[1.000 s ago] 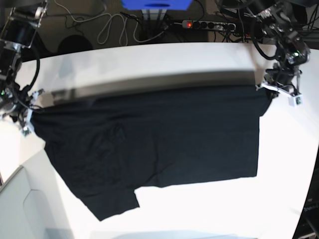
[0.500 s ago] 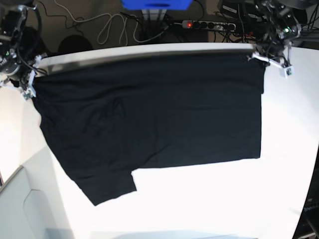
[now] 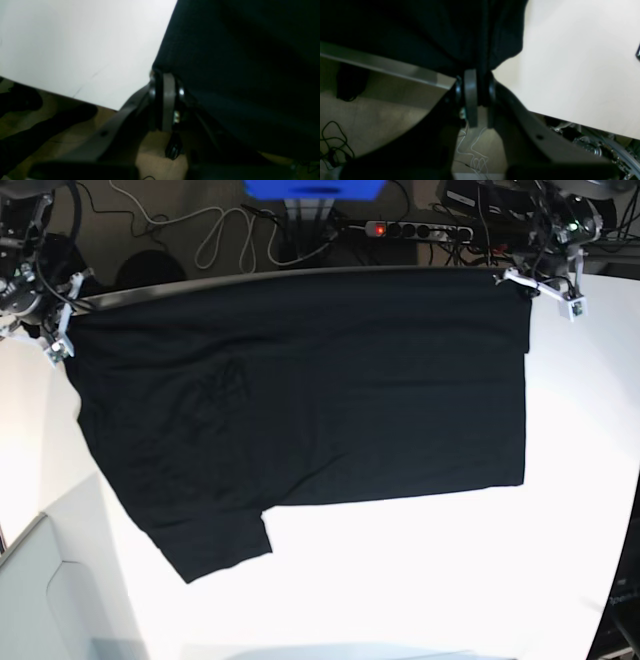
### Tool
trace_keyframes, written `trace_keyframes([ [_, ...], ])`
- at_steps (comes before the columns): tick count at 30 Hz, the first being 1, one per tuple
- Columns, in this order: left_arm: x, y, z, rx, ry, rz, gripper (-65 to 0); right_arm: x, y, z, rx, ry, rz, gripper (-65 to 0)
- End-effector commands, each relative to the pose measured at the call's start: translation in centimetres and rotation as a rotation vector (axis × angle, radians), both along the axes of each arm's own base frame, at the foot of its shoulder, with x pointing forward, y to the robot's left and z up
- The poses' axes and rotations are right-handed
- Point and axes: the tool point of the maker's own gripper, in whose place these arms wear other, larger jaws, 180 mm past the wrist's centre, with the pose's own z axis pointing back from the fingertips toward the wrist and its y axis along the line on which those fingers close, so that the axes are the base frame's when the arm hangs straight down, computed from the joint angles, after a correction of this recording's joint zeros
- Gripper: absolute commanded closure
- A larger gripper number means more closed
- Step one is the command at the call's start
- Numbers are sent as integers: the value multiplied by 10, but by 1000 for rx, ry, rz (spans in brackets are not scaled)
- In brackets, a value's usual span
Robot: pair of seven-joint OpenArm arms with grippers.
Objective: Fold the T-shirt properly
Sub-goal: 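Pull the held shoulders toward the robot, sliding the shirt along, then release the shoulders and move both grippers to the shirt's side edges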
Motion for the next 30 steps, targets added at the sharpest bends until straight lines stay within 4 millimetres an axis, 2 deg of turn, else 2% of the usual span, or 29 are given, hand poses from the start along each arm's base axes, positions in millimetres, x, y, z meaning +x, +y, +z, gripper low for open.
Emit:
trace_keyframes([
  [1, 0, 6, 6, 26, -2, -3, 0, 2, -3, 6, -16, -11, 19, -2],
  [15, 3, 6, 7, 26, -7, -9, 0, -22, 3, -12, -53, 48, -37, -2],
  [18, 2, -1, 6, 17, 0, -66, 0, -24, 5, -13, -49, 52, -38, -17],
  [21, 2, -4, 5, 13, 1, -94, 0, -25, 5, -13, -47, 52, -41, -119],
  [25, 2, -4, 4, 12, 3, -101, 0, -23, 5, -12, -48, 46, -38, -316],
  [28, 2, -4, 5, 13, 2, -101, 0, -19, 7, -7, -56, 27, -28, -387],
  [29, 2, -4, 5, 14, 2, -99, -18, -18, 7, -5, -58, 22, -26, -399],
  [30, 2, -4, 5, 14, 2, -96, -70, -17, 7, -3, -61, 18, -23, -402],
])
